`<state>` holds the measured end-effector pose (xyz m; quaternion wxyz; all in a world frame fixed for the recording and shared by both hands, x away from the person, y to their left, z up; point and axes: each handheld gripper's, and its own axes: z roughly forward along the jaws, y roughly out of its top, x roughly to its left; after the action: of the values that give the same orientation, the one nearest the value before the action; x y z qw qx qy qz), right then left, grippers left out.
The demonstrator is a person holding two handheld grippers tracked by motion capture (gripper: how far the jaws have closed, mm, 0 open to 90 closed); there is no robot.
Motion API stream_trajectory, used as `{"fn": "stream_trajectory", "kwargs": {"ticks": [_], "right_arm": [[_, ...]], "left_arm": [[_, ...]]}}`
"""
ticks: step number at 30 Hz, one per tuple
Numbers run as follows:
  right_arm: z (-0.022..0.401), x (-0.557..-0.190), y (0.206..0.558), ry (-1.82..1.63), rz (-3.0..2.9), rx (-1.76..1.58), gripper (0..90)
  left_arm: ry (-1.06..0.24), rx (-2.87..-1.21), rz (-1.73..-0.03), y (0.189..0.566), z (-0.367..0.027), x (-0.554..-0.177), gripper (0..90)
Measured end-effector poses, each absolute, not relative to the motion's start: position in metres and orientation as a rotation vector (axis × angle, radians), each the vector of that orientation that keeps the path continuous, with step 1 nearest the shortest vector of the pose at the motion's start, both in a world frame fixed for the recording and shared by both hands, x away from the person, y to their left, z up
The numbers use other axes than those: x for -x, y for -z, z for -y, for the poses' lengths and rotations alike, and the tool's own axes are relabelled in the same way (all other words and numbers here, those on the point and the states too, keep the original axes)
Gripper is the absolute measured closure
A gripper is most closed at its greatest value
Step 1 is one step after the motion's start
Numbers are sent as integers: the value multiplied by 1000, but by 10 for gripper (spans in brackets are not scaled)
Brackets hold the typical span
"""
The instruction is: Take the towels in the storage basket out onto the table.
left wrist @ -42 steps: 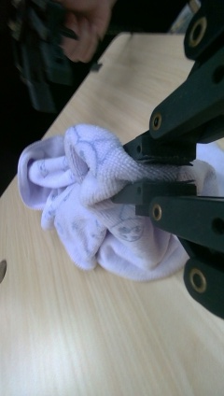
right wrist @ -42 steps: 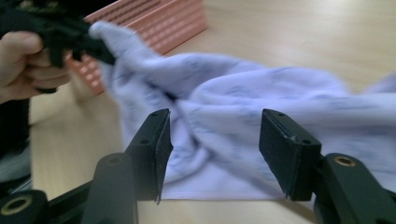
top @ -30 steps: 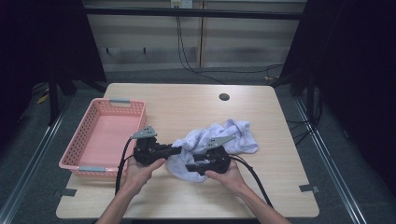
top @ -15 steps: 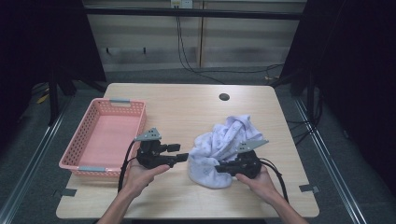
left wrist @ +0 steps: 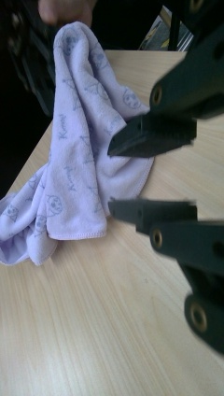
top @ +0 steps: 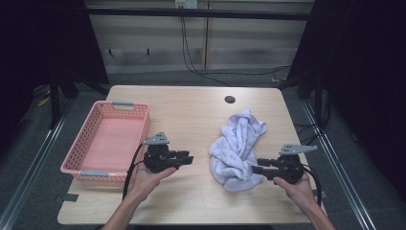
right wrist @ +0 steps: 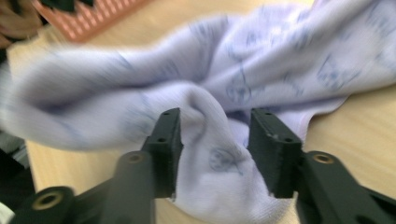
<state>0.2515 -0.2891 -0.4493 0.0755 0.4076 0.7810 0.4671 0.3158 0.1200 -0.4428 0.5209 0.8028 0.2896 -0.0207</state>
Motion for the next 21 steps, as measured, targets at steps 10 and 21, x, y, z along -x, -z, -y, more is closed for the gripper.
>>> {"fn": "stream_trajectory", "kwargs": {"ticks": [10,21], "right_arm": [[241,-263,428,-1554,-2335,-1114,364],[211,-283,480,-1308,-2523,-1146,652]], "left_arm": [[54,-1979,-761,465,-99,-330,590],[66,-2020,-755,477,-89,-330,453]]}}
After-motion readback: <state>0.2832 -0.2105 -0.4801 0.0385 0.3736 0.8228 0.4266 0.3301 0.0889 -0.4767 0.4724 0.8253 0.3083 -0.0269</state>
